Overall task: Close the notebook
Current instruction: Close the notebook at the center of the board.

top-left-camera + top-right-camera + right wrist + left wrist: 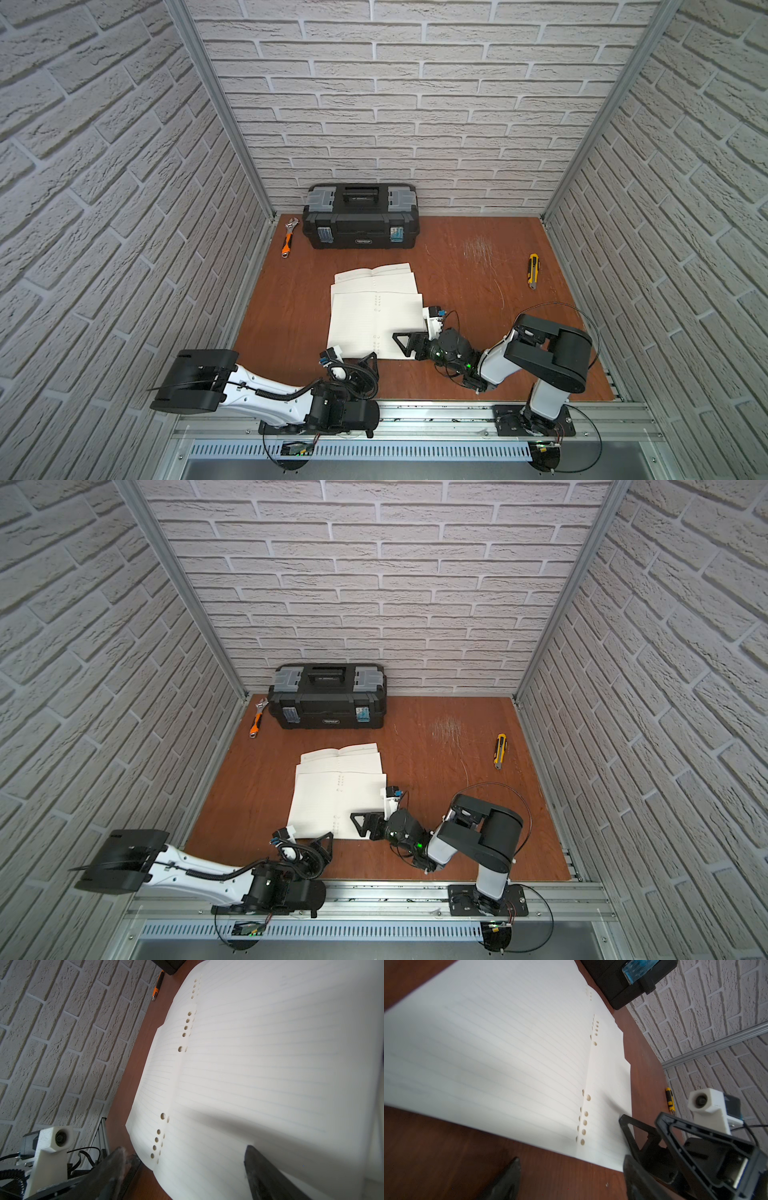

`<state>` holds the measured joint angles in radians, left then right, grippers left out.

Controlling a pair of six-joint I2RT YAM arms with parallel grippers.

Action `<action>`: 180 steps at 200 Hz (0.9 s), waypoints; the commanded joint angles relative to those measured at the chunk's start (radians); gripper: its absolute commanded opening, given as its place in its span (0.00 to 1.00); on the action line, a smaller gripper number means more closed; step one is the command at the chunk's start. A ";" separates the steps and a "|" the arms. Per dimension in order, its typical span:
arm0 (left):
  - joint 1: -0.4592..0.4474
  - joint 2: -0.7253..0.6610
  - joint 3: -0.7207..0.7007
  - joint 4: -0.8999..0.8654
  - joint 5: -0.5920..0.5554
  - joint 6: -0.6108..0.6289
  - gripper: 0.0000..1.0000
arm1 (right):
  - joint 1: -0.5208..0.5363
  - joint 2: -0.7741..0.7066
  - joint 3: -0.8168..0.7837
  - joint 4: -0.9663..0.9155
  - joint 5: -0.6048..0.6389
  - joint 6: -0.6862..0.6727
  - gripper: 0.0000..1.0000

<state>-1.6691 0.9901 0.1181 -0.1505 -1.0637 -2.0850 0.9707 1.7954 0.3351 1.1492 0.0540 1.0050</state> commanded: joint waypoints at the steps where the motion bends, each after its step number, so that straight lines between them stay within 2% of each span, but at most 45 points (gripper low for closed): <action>1: -0.004 -0.011 0.007 -0.201 -0.078 -0.463 0.77 | 0.002 0.097 -0.058 -0.279 -0.035 0.055 0.90; 27: 0.000 0.027 0.013 -0.289 -0.099 -0.572 0.76 | 0.000 0.101 -0.058 -0.279 -0.038 0.057 0.90; 49: 0.027 0.084 -0.007 -0.227 -0.093 -0.606 0.73 | -0.002 0.098 -0.058 -0.285 -0.037 0.058 0.90; 65: 0.044 0.116 -0.022 -0.152 -0.090 -0.578 0.70 | -0.004 0.094 -0.059 -0.294 -0.036 0.058 0.90; 104: 0.071 0.158 -0.051 -0.052 -0.083 -0.561 0.69 | -0.005 0.091 -0.064 -0.297 -0.039 0.057 0.90; 141: 0.127 0.169 -0.067 0.124 -0.067 -0.381 0.69 | -0.004 0.096 -0.064 -0.286 -0.046 0.058 0.89; 180: 0.138 0.164 -0.090 0.201 -0.112 -0.340 0.61 | -0.005 0.095 -0.064 -0.281 -0.049 0.057 0.89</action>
<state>-1.5387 1.1492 0.0639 -0.0452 -1.1721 -2.0697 0.9657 1.8091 0.3260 1.1912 0.0479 1.0218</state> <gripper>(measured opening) 0.631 0.894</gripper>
